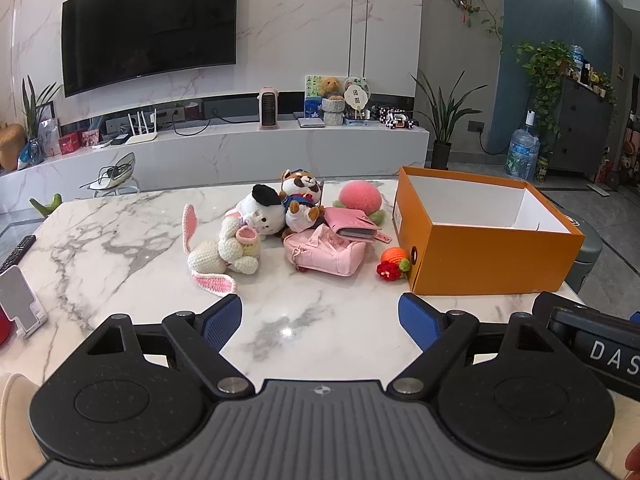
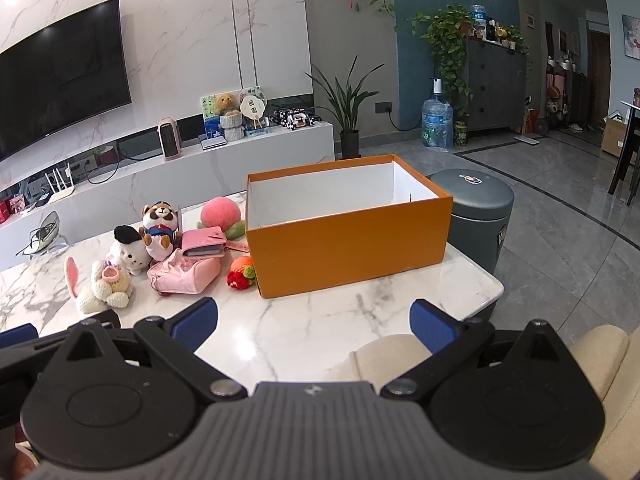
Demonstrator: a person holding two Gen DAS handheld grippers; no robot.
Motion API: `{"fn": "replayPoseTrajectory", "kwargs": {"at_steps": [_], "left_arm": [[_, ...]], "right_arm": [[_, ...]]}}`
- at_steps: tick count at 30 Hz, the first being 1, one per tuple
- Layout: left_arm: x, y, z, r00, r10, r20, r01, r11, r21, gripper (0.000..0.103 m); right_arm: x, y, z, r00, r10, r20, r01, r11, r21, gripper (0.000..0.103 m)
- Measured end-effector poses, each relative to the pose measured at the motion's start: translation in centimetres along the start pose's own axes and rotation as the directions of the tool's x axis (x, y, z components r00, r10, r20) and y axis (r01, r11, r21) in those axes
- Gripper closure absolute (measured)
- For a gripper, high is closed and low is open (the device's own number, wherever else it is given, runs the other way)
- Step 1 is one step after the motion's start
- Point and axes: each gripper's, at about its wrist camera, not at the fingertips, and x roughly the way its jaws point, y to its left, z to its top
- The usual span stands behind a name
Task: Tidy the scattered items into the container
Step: 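Move both tools toward the plush toys beside the orange box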
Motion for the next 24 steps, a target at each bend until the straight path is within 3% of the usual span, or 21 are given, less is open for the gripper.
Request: {"fn": "replayPoseTrajectory", "kwargs": {"at_steps": [15,24], "left_arm": [[2.2,1.8,0.7,0.999,0.013,-0.037,-0.013,1.000,-0.007,0.004],[6.0,3.6,1.4,0.996,-0.002,-0.094,0.000,1.000,-0.020,0.004]], "right_arm": [[2.5,2.3,0.8,0.999,0.032,-0.025,-0.034,0.998,-0.048,0.000],[6.4,4.1,1.8,0.987,0.154,-0.049,-0.157,0.985,-0.073,0.004]]}}
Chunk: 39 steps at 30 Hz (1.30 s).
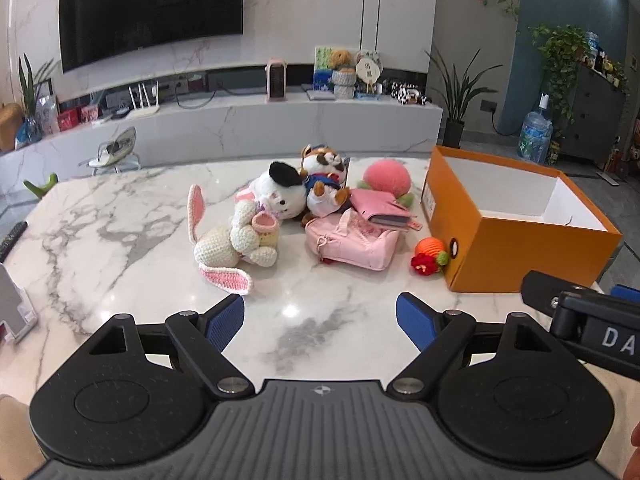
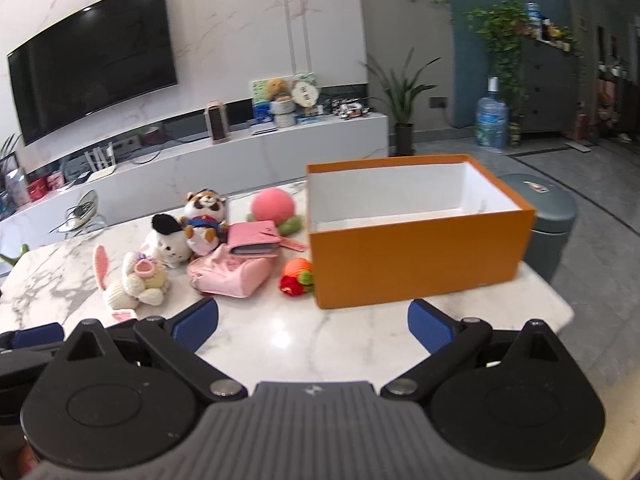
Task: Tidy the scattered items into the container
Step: 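Move both tools toward the plush toys beside the orange box, then grasp the white crocheted bunny with left tool while right tool grasps the raccoon plush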
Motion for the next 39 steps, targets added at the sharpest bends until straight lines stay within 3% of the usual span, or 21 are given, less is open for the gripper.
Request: {"fn": "replayPoseTrajectory", "kwargs": {"at_steps": [4,8,11,19,23,28,33,39], "left_arm": [[1.6,0.9,0.9,1.000,0.019,-0.018,-0.019,1.000,0.004,0.007],[3.7,2.3,2.3,0.998,0.028,-0.062,-0.028,1.000,0.002,0.022],[5.5,3.5,3.2,0.995,0.036,-0.093,-0.037,0.999,-0.010,0.027],[11.2,6.4,6.3,0.992,0.087,-0.088,-0.085,0.996,0.024,0.025],[14.3,7.3,7.1,0.992,0.095,-0.085,-0.087,0.992,0.087,0.017],[17.3,7.3,7.0,0.993,0.054,-0.104,-0.036,0.986,0.165,0.015],[19.6,7.6,6.5,0.991,0.044,-0.130,-0.022,0.986,0.162,0.009],[21.9,7.0,5.7,0.984,0.089,-0.154,-0.049,0.969,0.244,0.009]], "right_arm": [[2.7,1.2,0.6,0.997,0.058,-0.045,-0.059,0.998,-0.013,0.022],[5.6,2.9,1.3,0.990,0.111,-0.091,-0.115,0.993,-0.034,0.037],[7.7,4.4,2.0,0.983,0.144,-0.112,-0.151,0.987,-0.060,0.042],[14.7,7.9,5.0,0.970,0.197,-0.139,-0.212,0.972,-0.099,0.044],[18.3,9.4,6.5,0.964,0.224,-0.145,-0.239,0.966,-0.095,0.044],[22.2,11.4,7.6,0.952,0.266,-0.154,-0.282,0.955,-0.093,0.044],[25.7,13.0,7.9,0.939,0.294,-0.177,-0.315,0.943,-0.103,0.044],[29.4,13.4,7.2,0.926,0.291,-0.239,-0.318,0.945,-0.080,0.042]]}}
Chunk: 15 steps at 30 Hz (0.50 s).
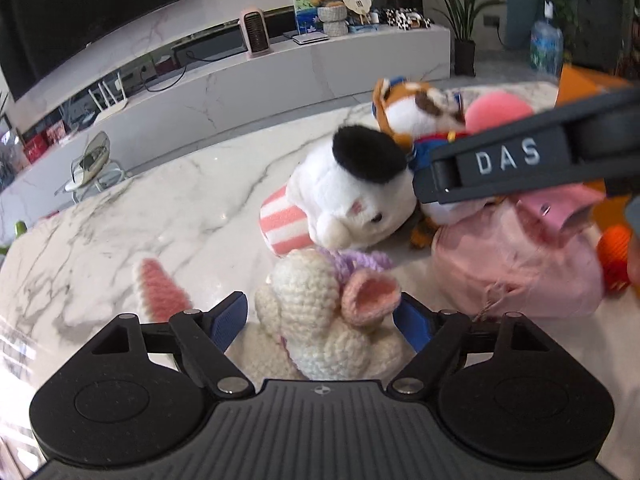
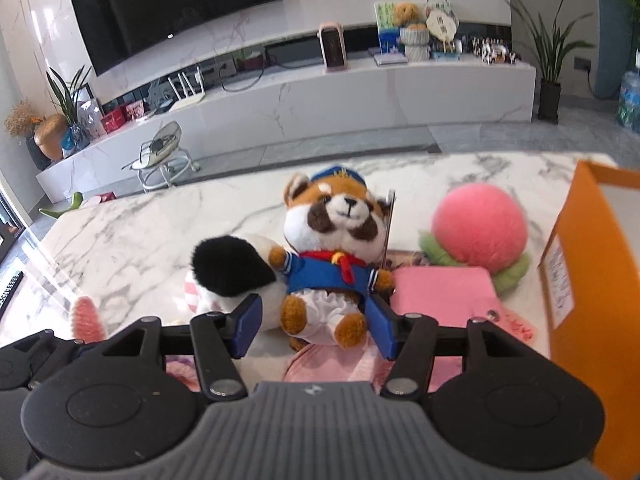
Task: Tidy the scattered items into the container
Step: 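Grasp the white crocheted bunny with left tool while right tool grasps the raccoon plush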
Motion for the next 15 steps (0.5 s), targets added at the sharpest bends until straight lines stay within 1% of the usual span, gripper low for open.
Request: {"fn": "replayPoseTrajectory", "kwargs": {"at_steps": [4,6,7,8,9,11,15], "left_arm": [[0.8,0.1,0.0,1.000,0.014,-0.012,-0.014,1.000,-0.014,0.008],[0.8,0.0,0.0,1.000,0.014,-0.014,-0.014,1.000,-0.012,0.009],[0.8,0.0,0.0,1.000,0.011,-0.015,-0.011,1.000,-0.009,0.010],[0.7,0.0,0.0,1.000,0.009,-0.012,-0.009,1.000,-0.006,0.014],[0.5,0.0,0.0,1.000,-0.006,-0.012,0.006,1.000,-0.006,0.025],[0.3,0.1,0.0,1.000,-0.024,-0.018,0.023,1.000,-0.015,0.027],[-0.9,0.1,-0.5,0.999,-0.041,-0.019,0.041,0.999,-0.022,0.031]], "right_arm": [[1.6,-0.6,-0.2,1.000,0.002,-0.029,-0.002,1.000,0.017,0.042],[2.0,-0.9,-0.3,0.999,0.011,-0.032,-0.010,0.999,0.032,0.044],[2.1,-1.0,-0.3,0.999,0.019,-0.029,-0.018,0.999,0.040,0.049],[2.1,-1.1,-0.3,0.999,0.024,-0.027,-0.023,0.999,0.046,0.055],[1.9,-1.1,-0.2,0.999,0.023,-0.027,-0.022,0.999,0.047,0.056],[1.5,-0.9,-0.3,0.999,0.025,-0.027,-0.024,0.999,0.042,0.060],[-0.1,-0.2,-0.7,0.999,0.031,-0.021,-0.031,0.999,0.022,0.062]]}}
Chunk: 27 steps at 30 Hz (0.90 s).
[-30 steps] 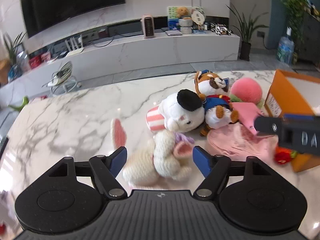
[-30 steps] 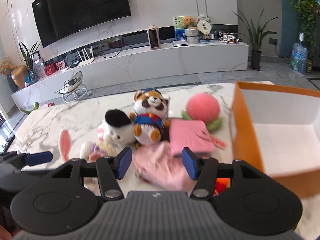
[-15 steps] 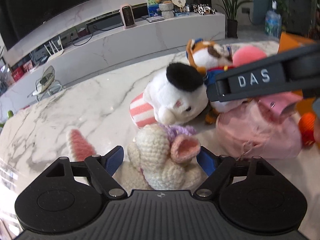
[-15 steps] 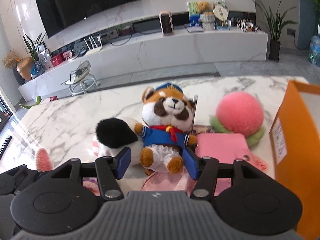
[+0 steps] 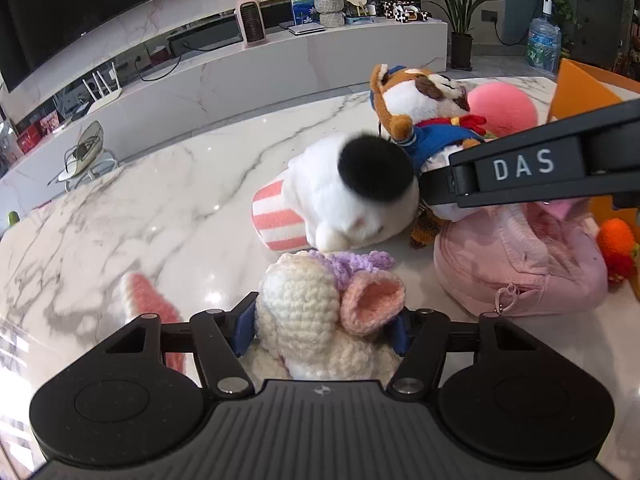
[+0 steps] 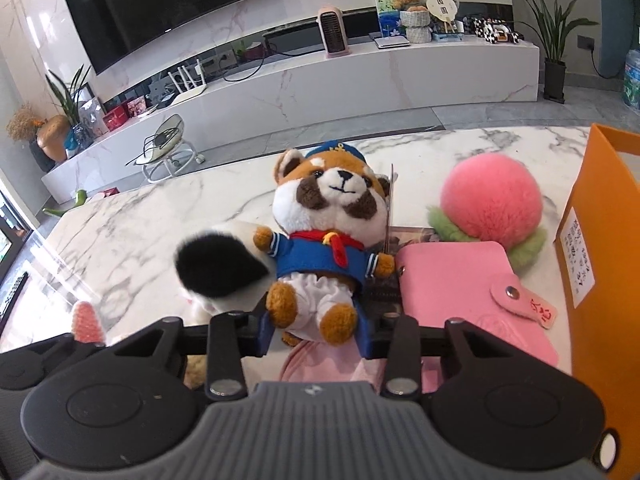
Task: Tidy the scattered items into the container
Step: 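Grasp the white crocheted bunny with left tool while right tool grasps the raccoon plush, then carry bunny with left tool while right tool carries raccoon into the orange box, release both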
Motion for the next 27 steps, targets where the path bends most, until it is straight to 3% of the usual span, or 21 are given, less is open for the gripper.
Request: {"fn": "replayPoseTrajectory", "kwargs": {"at_steps": [9,16,22,27], "left_arm": [[-5.5,0.0,-1.4,0.999,0.030,0.038,-0.031,0.999,0.014,0.033],[-11.2,-0.8,-0.5,0.991,0.030,0.132,-0.032,0.999,0.009,0.033],[-14.9,-3.5,1.7,0.974,-0.043,0.224,0.036,0.999,0.032,0.033],[-16.7,-7.6,4.6,0.942,-0.142,0.303,0.114,0.988,0.107,0.033]], "right_arm": [[-6.1,1.7,-2.2,1.000,0.007,0.013,-0.006,0.999,-0.044,0.063],[-12.7,1.7,-3.5,0.996,0.001,0.085,0.004,0.998,-0.057,0.063],[-18.8,-0.2,-4.0,0.983,-0.023,0.182,0.030,0.999,-0.036,0.063],[-23.8,-3.8,-3.8,0.962,-0.085,0.261,0.089,0.996,-0.002,0.063]]}}
